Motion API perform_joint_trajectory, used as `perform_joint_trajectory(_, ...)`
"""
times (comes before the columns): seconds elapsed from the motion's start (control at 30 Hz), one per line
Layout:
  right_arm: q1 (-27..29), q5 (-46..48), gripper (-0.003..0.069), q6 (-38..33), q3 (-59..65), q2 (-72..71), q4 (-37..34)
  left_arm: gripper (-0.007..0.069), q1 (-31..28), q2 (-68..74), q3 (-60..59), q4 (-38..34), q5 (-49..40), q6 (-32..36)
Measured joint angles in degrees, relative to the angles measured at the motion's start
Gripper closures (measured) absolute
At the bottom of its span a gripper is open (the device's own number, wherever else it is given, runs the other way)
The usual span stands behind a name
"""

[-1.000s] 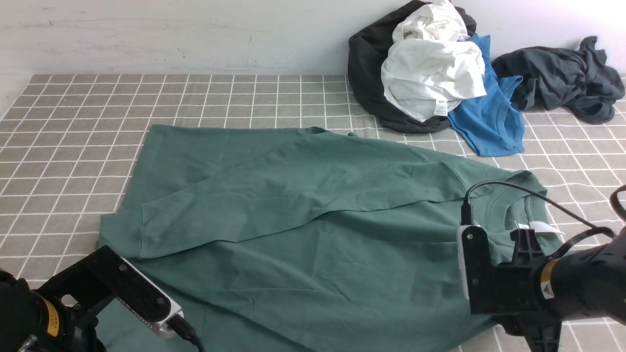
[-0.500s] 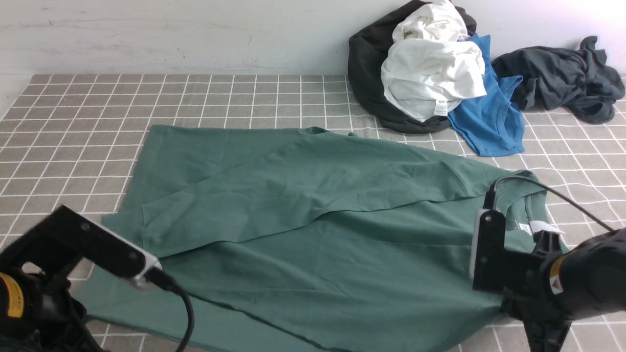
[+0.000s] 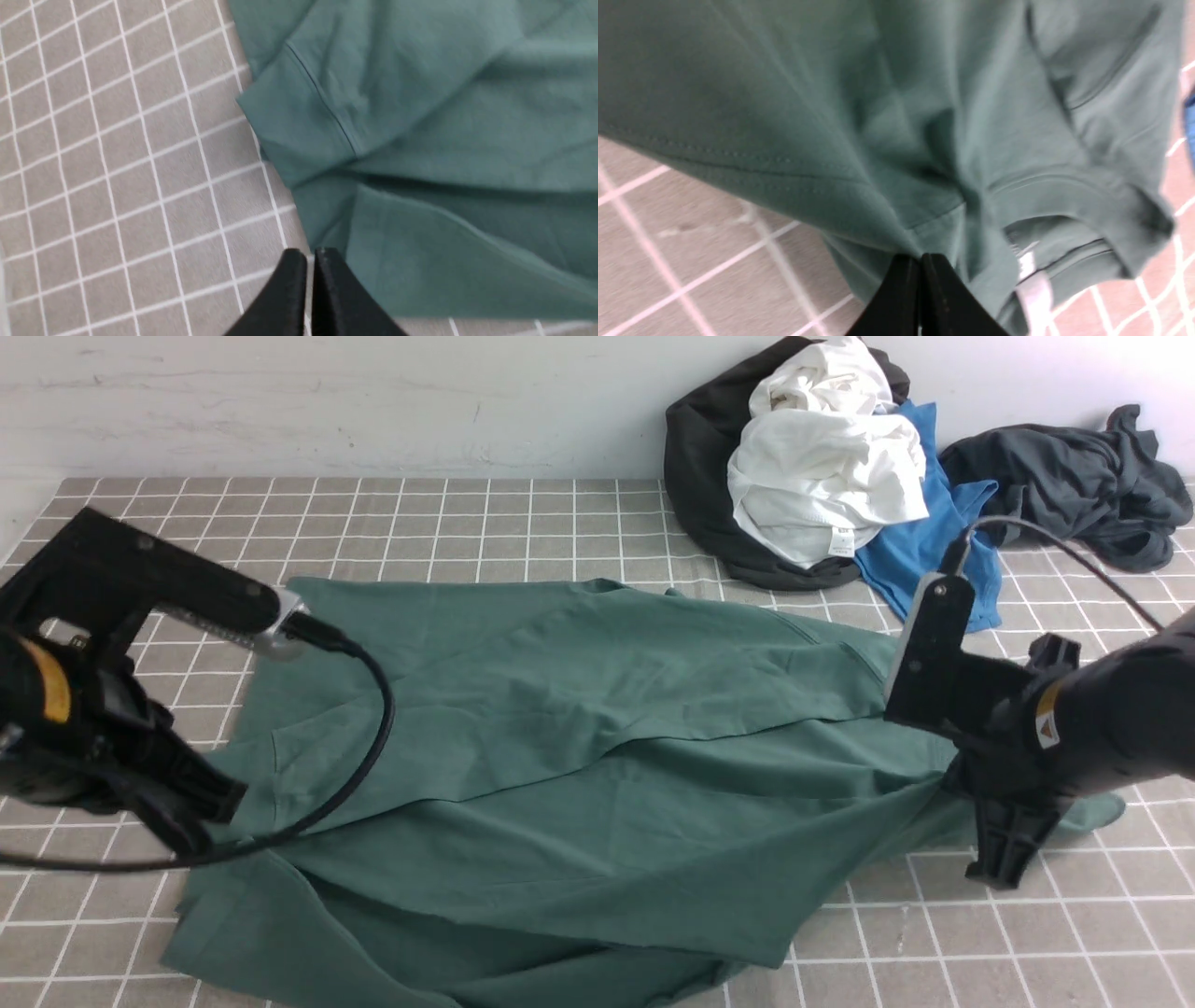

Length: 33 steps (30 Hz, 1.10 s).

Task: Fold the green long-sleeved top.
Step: Use both arms simultaneously to clamp the lower edge of the clothing fabric

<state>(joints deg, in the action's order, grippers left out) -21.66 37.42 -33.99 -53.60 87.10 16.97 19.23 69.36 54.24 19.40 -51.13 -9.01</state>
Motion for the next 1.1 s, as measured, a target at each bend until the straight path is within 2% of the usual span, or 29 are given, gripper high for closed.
perform_joint_trajectory(0.1,0.0,-0.3,0.0669,0.4,-1.5,0.9,0.4,0.0618,-0.6,3.7,2.6,-1.4,-2.1,3.8)
perform_joint_trajectory(0.2,0.0,0.4,0.0669,0.6,-1.5,1.6,-3.2,0.0618,-0.7,6.9,2.7,-4.2,-6.0,7.7)
perform_joint_trajectory(0.37,0.0,2.6,0.0669,0.7,-1.5,2.0,-9.8,0.0588,-1.1,9.5,0.7,-4.7,-5.4,7.3)
perform_joint_trajectory(0.47,0.0,3.0,0.0669,0.7,-1.5,2.0,-12.7,0.0512,-2.6,11.7,0.3,-4.7,-2.6,6.3)
perform_joint_trajectory(0.5,0.0,3.1,0.0669,0.7,-1.5,2.0,-13.2,0.047,-3.4,12.5,0.3,-4.7,-1.5,6.4)
perform_joint_trajectory(0.53,0.0,3.2,0.0669,0.7,-1.6,2.0,-13.5,0.0393,-4.7,13.8,0.3,-4.7,-0.4,6.6)
perform_joint_trajectory(0.57,0.0,3.2,0.0669,0.7,-1.6,2.0,-13.5,0.0373,-5.0,14.4,0.3,-4.7,0.0,6.8)
perform_joint_trajectory(0.63,0.0,3.1,0.0669,0.7,-1.6,2.0,-13.7,0.0252,-6.7,17.0,0.3,-4.9,1.0,8.0)
perform_joint_trajectory(0.67,0.0,3.0,0.0669,0.7,-1.6,2.0,-13.8,0.0215,-7.2,18.3,0.3,-5.4,1.6,8.4)
perform_joint_trajectory(0.77,0.0,2.4,0.0669,0.7,-1.6,2.0,-14.3,0.0153,-7.8,21.9,0.3,-7.2,3.7,11.1)
perform_joint_trajectory(0.83,0.0,2.2,0.0669,0.7,-1.6,2.0,-14.3,0.0144,-7.8,23.4,0.3,-8.7,4.5,12.9)
perform_joint_trajectory(0.93,0.0,2.0,0.0669,0.7,-1.6,2.0,-14.3,0.0161,-7.8,26.5,0.3,-14.3,5.2,20.9)
perform_joint_trajectory(1.0,0.0,2.0,0.0669,0.7,-1.6,2.0,-14.3,0.0209,-7.8,27.0,0.3,-16.9,5.2,24.4)
perform_joint_trajectory(1.1,0.0,2.0,0.0669,0.7,-1.6,2.0,-14.3,0.034,-7.8,27.1,0.3,-20.3,5.4,29.8)
